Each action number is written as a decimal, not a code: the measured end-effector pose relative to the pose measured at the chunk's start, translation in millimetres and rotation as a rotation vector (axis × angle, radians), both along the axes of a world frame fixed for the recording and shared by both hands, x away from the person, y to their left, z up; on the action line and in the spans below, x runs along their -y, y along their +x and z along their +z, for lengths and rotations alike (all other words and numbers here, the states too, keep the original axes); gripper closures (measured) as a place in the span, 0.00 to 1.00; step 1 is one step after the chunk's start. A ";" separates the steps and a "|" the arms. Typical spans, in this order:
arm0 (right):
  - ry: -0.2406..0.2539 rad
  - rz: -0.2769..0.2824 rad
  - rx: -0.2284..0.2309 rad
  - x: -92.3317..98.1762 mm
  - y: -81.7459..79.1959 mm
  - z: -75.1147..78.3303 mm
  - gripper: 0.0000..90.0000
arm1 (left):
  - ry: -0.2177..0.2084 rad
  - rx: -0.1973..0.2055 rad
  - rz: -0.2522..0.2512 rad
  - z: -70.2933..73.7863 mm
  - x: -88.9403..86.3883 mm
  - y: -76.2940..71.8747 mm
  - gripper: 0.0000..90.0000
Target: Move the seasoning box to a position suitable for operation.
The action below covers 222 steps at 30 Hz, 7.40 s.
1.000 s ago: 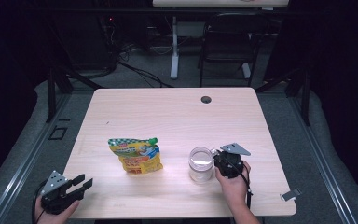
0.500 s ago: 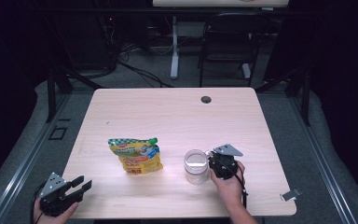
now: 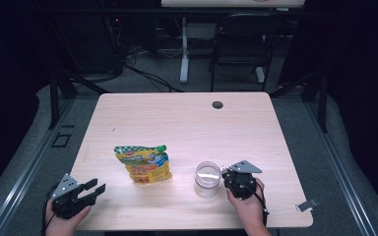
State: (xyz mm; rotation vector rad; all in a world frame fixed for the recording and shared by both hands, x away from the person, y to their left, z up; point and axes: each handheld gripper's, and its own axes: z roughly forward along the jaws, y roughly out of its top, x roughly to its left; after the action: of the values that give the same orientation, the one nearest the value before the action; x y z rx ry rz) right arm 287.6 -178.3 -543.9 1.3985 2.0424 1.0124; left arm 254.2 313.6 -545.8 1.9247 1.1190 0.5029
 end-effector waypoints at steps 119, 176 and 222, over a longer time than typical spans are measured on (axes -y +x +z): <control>0.202 0.071 0.011 15.6 -32.5 44.6 0.96 | -0.051 -0.065 -0.489 22.0 232.2 25.9 1.00; 0.106 0.157 0.016 10.2 -54.4 44.1 0.69 | -0.072 -0.031 -0.532 48.9 251.5 31.7 1.00; 0.037 0.179 0.066 -8.3 -59.0 41.2 0.60 | -0.050 -0.041 -0.523 40.0 251.5 33.4 1.00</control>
State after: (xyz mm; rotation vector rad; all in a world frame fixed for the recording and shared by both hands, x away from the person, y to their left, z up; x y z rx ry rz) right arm 228.6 -170.0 -502.8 1.1992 2.1392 1.1603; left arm 287.7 62.1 -505.8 2.0872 0.6034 0.1451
